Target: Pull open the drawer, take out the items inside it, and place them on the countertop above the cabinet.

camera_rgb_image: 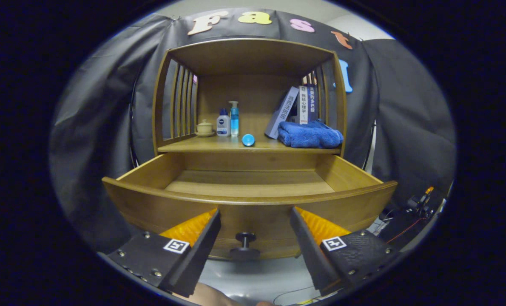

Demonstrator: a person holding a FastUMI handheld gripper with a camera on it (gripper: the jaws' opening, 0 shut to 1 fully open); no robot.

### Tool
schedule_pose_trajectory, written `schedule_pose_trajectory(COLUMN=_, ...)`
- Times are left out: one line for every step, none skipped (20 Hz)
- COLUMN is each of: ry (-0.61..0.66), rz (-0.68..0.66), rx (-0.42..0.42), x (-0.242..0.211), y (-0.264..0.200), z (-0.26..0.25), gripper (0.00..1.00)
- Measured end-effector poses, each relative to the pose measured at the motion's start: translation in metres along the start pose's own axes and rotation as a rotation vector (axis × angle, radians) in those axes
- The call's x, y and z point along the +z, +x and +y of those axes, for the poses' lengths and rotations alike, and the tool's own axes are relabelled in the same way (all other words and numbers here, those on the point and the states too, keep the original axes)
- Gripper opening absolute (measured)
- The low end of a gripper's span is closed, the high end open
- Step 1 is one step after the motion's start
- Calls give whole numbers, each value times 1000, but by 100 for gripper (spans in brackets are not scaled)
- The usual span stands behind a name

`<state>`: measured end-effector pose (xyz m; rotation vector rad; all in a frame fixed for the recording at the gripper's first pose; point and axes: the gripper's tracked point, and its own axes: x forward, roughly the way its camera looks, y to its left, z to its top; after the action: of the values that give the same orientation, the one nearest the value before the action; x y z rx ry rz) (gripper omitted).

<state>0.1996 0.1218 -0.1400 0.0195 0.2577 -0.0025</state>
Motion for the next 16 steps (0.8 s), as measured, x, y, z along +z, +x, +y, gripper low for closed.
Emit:
schedule_pose_trajectory(ry=6, rz=5, rx=5, x=-1, y=2, z=1, gripper=98)
schedule_pose_trajectory(ry=17, rz=18, rx=11, x=-5, y=3, z=2, gripper=99)
schedule_pose_trajectory(ry=33, rz=25, rx=20, x=-6, y=5, z=2, gripper=99)
schedule_pose_trajectory(ry=47, rz=33, rx=30, x=-7, y=7, z=3, gripper=99)
schedule_pose_trajectory(ry=59, rz=44, rx=39, x=-8, y=11, z=2, gripper=99)
schedule_pose_trajectory(ry=71, rz=36, rx=44, x=-7, y=12, z=2, gripper=99)
schedule_pose_trajectory(ry=66, rz=38, rx=44, x=-7, y=16, z=2, gripper=99)
schedule_pose_trajectory(ry=56, rz=36, rx=41, x=-7, y=17, z=2, gripper=99)
schedule_pose_trajectory(ry=49, rz=31, rx=39, x=-4, y=20, z=2, gripper=99)
schedule_pose_trajectory(ry=46, rz=32, rx=40, x=-4, y=22, z=1, gripper=99)
schedule_pose_trajectory(ry=50, rz=28, rx=42, x=-2, y=25, z=1, gripper=99)
schedule_pose_trajectory(ry=49, rz=28, rx=46, x=-1, y=28, z=1, gripper=99)
schedule_pose_trajectory(ry=46, rz=27, rx=45, x=0, y=31, z=2, gripper=99)
schedule_pose_trajectory(ry=40, rz=26, rx=44, x=2, y=33, z=1, gripper=99)
schedule_pose_trajectory(ry=34, rz=21, rx=44, x=4, y=37, z=1, gripper=99)
schedule_pose_trajectory(ry=35, rz=14, rx=43, x=7, y=39, z=2, gripper=99)
